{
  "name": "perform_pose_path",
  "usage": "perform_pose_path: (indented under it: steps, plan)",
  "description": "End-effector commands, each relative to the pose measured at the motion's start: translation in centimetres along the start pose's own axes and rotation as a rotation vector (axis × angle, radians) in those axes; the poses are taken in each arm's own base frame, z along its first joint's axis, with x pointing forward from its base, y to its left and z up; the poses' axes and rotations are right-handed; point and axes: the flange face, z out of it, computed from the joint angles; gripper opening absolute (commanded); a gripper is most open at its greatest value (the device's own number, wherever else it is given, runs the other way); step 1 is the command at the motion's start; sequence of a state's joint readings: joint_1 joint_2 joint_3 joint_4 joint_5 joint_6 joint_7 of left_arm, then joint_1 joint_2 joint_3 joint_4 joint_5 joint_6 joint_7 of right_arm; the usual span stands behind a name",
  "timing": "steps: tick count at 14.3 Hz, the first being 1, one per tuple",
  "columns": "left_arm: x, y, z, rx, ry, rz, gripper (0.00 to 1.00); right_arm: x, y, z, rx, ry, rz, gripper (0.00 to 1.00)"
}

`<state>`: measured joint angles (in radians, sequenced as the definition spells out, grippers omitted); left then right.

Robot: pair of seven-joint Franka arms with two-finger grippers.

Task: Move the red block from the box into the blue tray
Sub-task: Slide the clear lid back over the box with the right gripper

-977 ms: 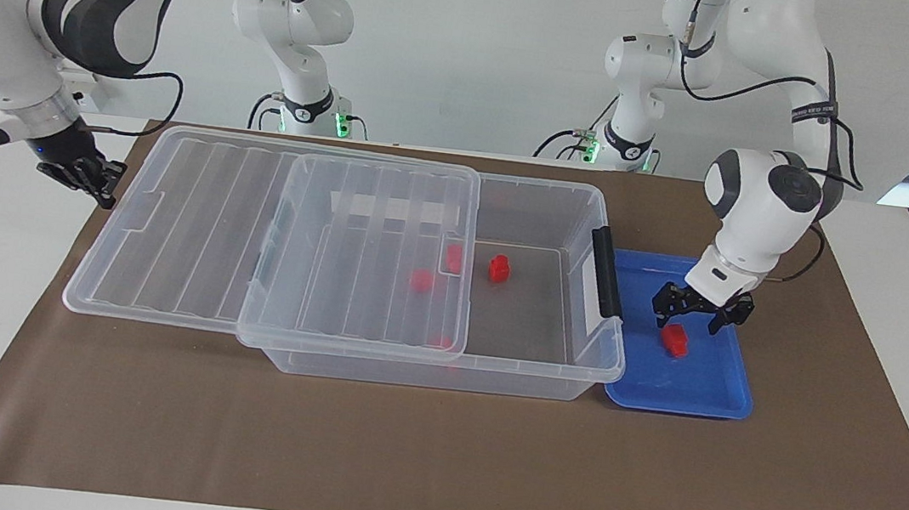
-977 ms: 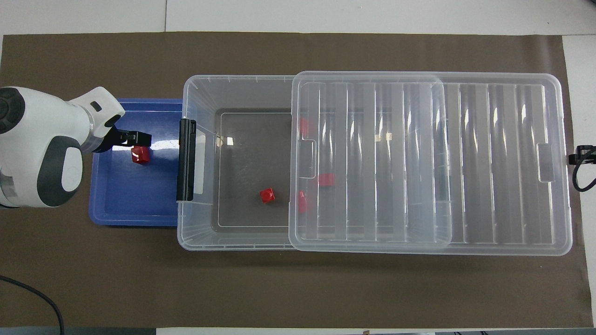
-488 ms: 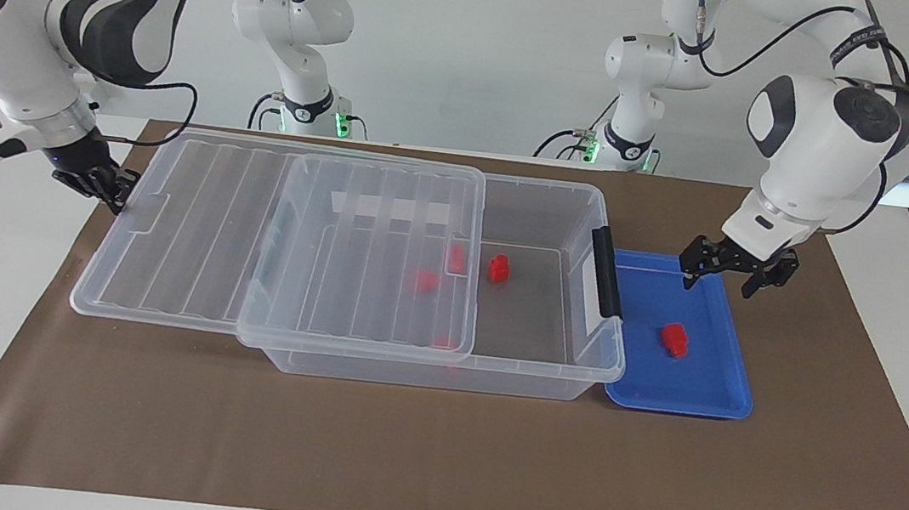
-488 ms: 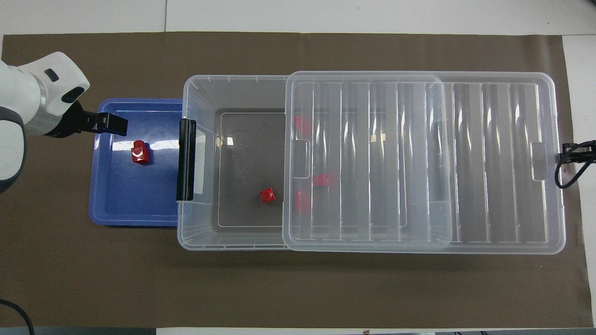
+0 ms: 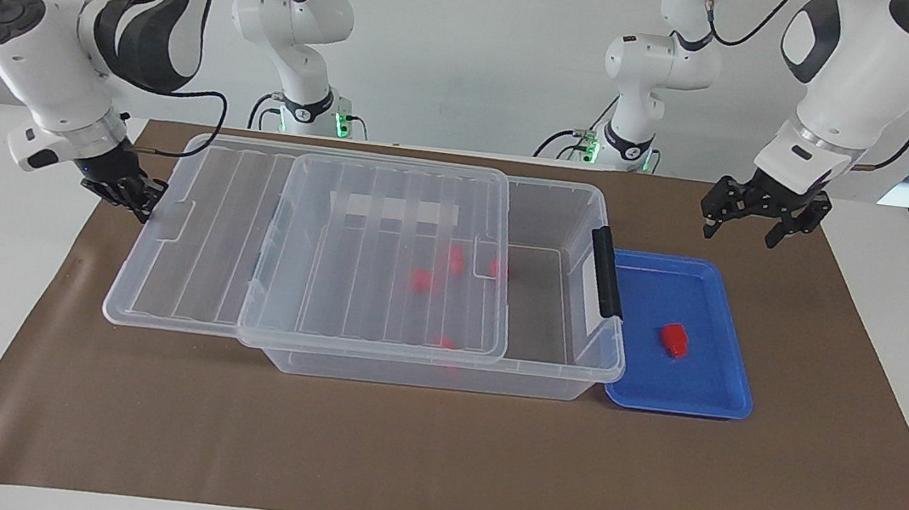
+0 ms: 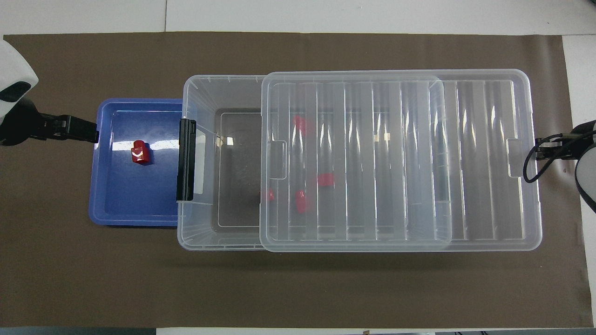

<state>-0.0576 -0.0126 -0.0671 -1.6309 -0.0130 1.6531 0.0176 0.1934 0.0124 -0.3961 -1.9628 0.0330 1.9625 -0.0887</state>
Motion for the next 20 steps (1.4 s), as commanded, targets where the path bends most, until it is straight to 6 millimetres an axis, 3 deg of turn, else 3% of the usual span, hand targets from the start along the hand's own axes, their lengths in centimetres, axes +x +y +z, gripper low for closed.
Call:
perform_pose_path:
  steps: [1, 11, 20]
  plan:
    - [0.2, -0.7, -1.2, -0.018, -0.022, -0.006, 1.0, -0.7, -3.0, 0.3, 0.008, 0.003, 0.024, 0.0]
    - [-0.8, -0.8, -0.5, -0.024, -0.08, 0.002, 1.0, -1.0, -9.7, 0.3, 0.01, 0.003, 0.071, 0.0]
    - [-0.9, -0.9, -0.6, -0.02, -0.081, -0.008, 1.0, -1.6, -13.4, 0.2, 0.012, 0.004, 0.095, 0.0]
